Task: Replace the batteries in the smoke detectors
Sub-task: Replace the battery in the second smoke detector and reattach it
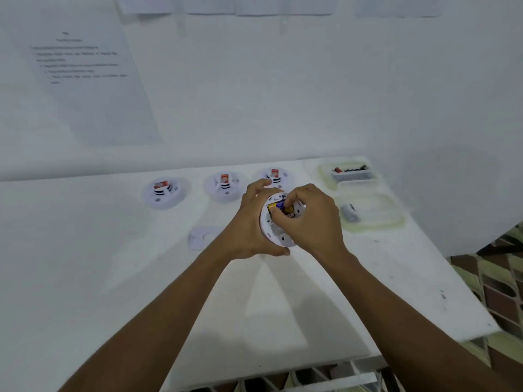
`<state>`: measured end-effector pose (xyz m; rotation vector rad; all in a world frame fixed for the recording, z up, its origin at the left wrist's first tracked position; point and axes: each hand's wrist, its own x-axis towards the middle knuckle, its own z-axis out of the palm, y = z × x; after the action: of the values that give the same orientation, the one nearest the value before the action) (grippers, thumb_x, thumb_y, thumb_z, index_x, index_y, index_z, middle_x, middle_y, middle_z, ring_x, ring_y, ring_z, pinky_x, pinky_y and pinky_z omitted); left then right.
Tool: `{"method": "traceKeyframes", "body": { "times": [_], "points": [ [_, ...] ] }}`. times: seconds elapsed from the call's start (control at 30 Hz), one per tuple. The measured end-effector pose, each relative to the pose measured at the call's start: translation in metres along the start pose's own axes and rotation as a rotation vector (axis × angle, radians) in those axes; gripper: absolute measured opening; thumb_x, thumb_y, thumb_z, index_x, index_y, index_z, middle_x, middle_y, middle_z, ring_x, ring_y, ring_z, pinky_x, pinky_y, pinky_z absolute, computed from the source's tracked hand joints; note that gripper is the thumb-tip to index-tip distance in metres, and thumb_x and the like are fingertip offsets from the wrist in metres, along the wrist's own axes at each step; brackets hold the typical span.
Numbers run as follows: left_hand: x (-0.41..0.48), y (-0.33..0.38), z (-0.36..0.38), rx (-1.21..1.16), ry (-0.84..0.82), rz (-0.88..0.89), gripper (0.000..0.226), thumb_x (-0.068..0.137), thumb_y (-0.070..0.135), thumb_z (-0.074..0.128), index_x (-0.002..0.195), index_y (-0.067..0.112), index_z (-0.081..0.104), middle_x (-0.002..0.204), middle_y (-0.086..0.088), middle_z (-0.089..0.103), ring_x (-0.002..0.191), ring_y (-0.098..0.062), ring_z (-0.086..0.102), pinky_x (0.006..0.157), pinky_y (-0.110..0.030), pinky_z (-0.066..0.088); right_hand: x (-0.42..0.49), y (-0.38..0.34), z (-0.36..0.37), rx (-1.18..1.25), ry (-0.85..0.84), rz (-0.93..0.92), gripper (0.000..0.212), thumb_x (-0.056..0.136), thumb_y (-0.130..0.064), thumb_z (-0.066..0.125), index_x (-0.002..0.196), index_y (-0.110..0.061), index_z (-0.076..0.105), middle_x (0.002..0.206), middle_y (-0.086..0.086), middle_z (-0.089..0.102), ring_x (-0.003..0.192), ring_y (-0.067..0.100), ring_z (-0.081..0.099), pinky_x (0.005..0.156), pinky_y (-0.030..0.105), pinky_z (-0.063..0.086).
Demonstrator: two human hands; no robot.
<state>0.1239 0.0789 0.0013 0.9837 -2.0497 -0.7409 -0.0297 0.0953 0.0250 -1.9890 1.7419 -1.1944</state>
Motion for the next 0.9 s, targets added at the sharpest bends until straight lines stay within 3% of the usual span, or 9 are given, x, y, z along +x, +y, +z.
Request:
{"method": "traceKeyframes", "body": {
  "times": [0.1, 0.17, 0.23, 0.47, 0.6, 0.67, 0.73, 0.8, 0.9],
  "points": [
    [0.018, 0.017, 0.032, -0.010, 0.019, -0.035, 0.102, 0.038, 0.048, 0.087, 0.120, 0.067, 0.030, 0.143, 0.028, 0.019, 0.145, -0.012, 0.016, 0.108, -0.017, 0.031, 0.006, 0.020, -0.029, -0.073, -0.035, 0.017, 0.025, 0.068, -0.041, 0.074, 0.076, -0.027, 0.055, 0.083, -0.008, 0.060, 0.073, 0.011, 0.057, 0.060, 0.027, 0.046],
    [0.027, 0.023, 0.052, -0.004, 0.022, -0.082, 0.102, 0.039, 0.042, 0.092, 0.122, 0.055, 0.034, 0.149, 0.010, 0.018, 0.144, -0.002, 0.014, 0.103, -0.005, 0.027, 0.007, 0.033, -0.044, -0.114, -0.059, 0.032, 0.029, 0.067, -0.041, 0.071, 0.079, -0.024, 0.051, 0.080, -0.007, 0.058, 0.070, 0.012, 0.055, 0.057, 0.026, 0.042],
    [0.032, 0.028, 0.069, -0.003, 0.017, -0.106, 0.101, 0.041, 0.036, 0.094, 0.121, 0.051, 0.035, 0.151, 0.004, 0.017, 0.136, 0.011, 0.017, 0.097, 0.002, 0.026, 0.008, 0.045, -0.056, -0.139, -0.079, 0.047, 0.034, 0.067, -0.041, 0.069, 0.083, -0.021, 0.047, 0.077, -0.006, 0.055, 0.068, 0.016, 0.053, 0.055, 0.028, 0.039],
    [0.043, 0.040, 0.101, 0.009, 0.038, -0.146, 0.097, 0.043, 0.038, 0.092, 0.121, 0.050, 0.036, 0.151, 0.008, 0.019, 0.124, 0.022, 0.026, 0.093, 0.006, 0.027, 0.009, 0.067, -0.078, -0.142, -0.134, 0.064, 0.041, 0.070, -0.042, 0.069, 0.092, -0.021, 0.040, 0.081, -0.004, 0.056, 0.072, 0.020, 0.055, 0.061, 0.029, 0.043],
    [0.048, 0.034, 0.105, 0.015, 0.044, -0.163, 0.109, 0.044, 0.042, 0.090, 0.137, 0.028, 0.036, 0.139, 0.037, 0.018, 0.127, 0.013, 0.032, 0.108, -0.015, 0.036, 0.007, 0.077, -0.084, -0.087, -0.146, 0.027, 0.044, 0.074, -0.045, 0.071, 0.095, -0.023, 0.039, 0.084, -0.004, 0.059, 0.075, 0.019, 0.058, 0.061, 0.030, 0.047],
    [0.051, 0.034, 0.108, 0.041, 0.036, -0.164, 0.108, 0.045, 0.046, 0.089, 0.138, 0.033, 0.034, 0.145, 0.026, 0.020, 0.132, 0.000, 0.033, 0.110, -0.022, 0.034, 0.006, 0.083, -0.088, -0.061, -0.135, -0.011, 0.046, 0.075, -0.049, 0.072, 0.097, -0.025, 0.039, 0.088, -0.005, 0.061, 0.078, 0.017, 0.060, 0.066, 0.031, 0.053],
    [0.052, 0.036, 0.112, 0.042, 0.048, -0.154, 0.102, 0.046, 0.047, 0.088, 0.129, 0.056, 0.029, 0.150, 0.011, 0.021, 0.135, -0.007, 0.032, 0.106, -0.016, 0.032, 0.006, 0.088, -0.091, -0.049, -0.143, -0.019, 0.048, 0.077, -0.052, 0.073, 0.100, -0.026, 0.041, 0.093, -0.006, 0.063, 0.081, 0.016, 0.061, 0.070, 0.028, 0.054],
    [0.054, 0.035, 0.114, 0.028, 0.064, -0.165, 0.102, 0.046, 0.047, 0.088, 0.122, 0.068, 0.025, 0.149, 0.010, 0.022, 0.133, -0.005, 0.034, 0.101, -0.009, 0.031, 0.007, 0.094, -0.092, -0.017, -0.142, -0.029, 0.048, 0.077, -0.053, 0.074, 0.106, -0.026, 0.047, 0.098, -0.006, 0.065, 0.084, 0.013, 0.062, 0.073, 0.025, 0.052],
    [0.056, 0.029, 0.115, 0.008, 0.080, -0.174, 0.102, 0.047, 0.044, 0.090, 0.129, 0.051, 0.031, 0.145, 0.017, 0.021, 0.129, 0.007, 0.032, 0.098, -0.001, 0.030, 0.007, 0.104, -0.088, 0.083, -0.065, -0.115, 0.048, 0.078, -0.048, 0.074, 0.117, -0.023, 0.060, 0.111, -0.003, 0.068, 0.093, 0.008, 0.059, 0.083, 0.025, 0.052]
  ]
}}
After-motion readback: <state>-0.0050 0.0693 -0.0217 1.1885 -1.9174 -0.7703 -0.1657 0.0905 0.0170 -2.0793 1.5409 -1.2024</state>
